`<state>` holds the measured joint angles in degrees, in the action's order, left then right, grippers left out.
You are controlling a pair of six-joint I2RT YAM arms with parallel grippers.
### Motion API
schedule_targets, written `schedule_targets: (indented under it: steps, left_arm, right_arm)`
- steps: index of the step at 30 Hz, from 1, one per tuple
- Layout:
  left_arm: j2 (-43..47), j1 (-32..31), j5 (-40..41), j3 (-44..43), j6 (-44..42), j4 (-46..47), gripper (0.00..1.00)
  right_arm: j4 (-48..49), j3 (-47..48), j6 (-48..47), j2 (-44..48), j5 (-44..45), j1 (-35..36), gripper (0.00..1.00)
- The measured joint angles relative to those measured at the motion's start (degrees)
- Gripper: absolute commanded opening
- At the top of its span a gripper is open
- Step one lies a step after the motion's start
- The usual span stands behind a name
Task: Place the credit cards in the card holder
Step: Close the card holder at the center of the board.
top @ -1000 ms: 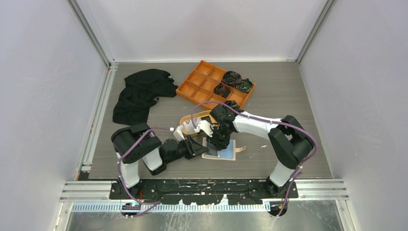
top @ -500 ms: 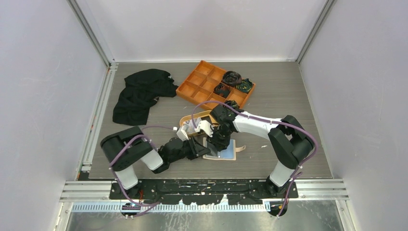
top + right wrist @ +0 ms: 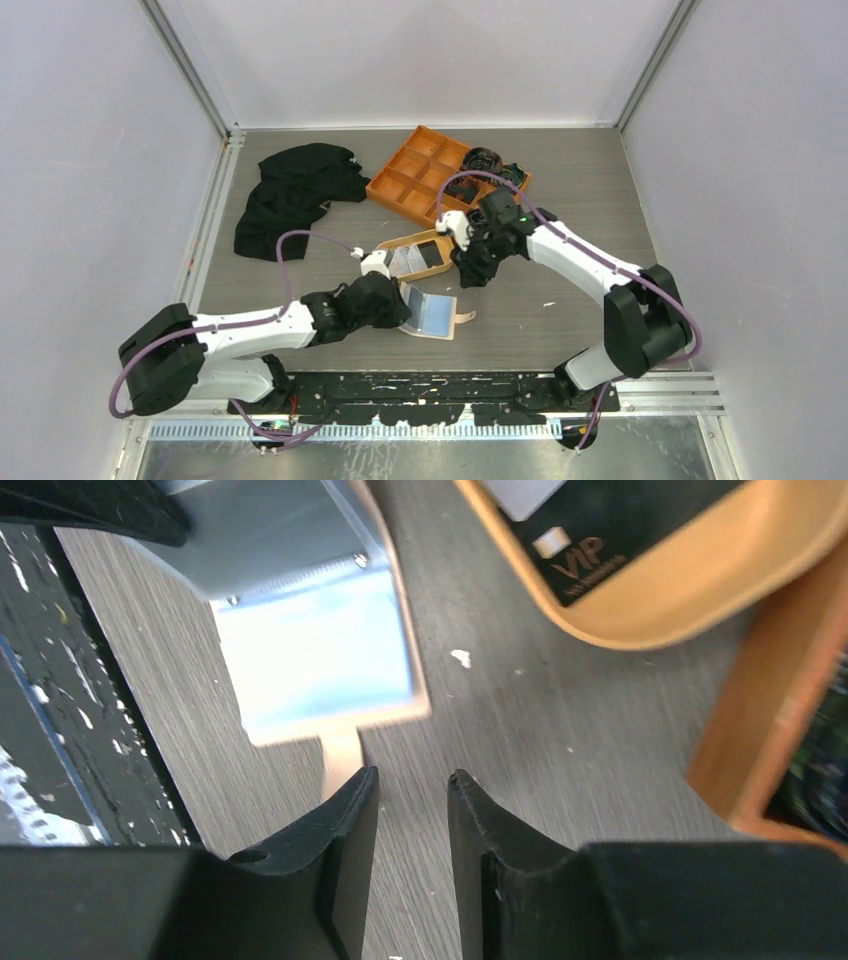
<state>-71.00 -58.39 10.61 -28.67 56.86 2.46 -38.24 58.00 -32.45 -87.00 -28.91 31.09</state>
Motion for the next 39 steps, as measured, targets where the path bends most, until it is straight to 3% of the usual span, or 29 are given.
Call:
schedule_targets:
  steps: [5,10,19,27,30,39]
  left_arm:
    - [0.5,-0.9,4.4,-9.0,-4.9,-19.5,0.14]
    - [-6.6,-4.5,9.1,-20.8,-8.1,-33.9,0.17]
    - [-24.5,-11.0,15.1,-37.0,-10.1,-47.4,0.29]
    - [-28.0,-14.5,16.9,-40.7,-10.7,-50.5,0.48]
    - [-28.0,-15.2,16.5,-40.8,-10.7,-50.0,0.50]
    - [-22.9,-15.8,9.6,-33.4,-11.4,-37.3,0.59]
  right_arm:
    - [0.1,0.0,2.5,4.7,-4.8,-6.5,0.40]
    - [0.9,0.0,4.5,6.4,-6.9,-7.9,0.42]
    - [0.9,0.0,5.9,6.7,-8.5,-10.2,0.42]
    - [0.9,0.0,6.4,6.7,-9.4,-12.5,0.42]
    - [0.9,0.0,6.5,6.7,-9.7,-12.8,0.42]
    - [0.7,0.0,6.8,6.7,-10.8,-13.3,0.42]
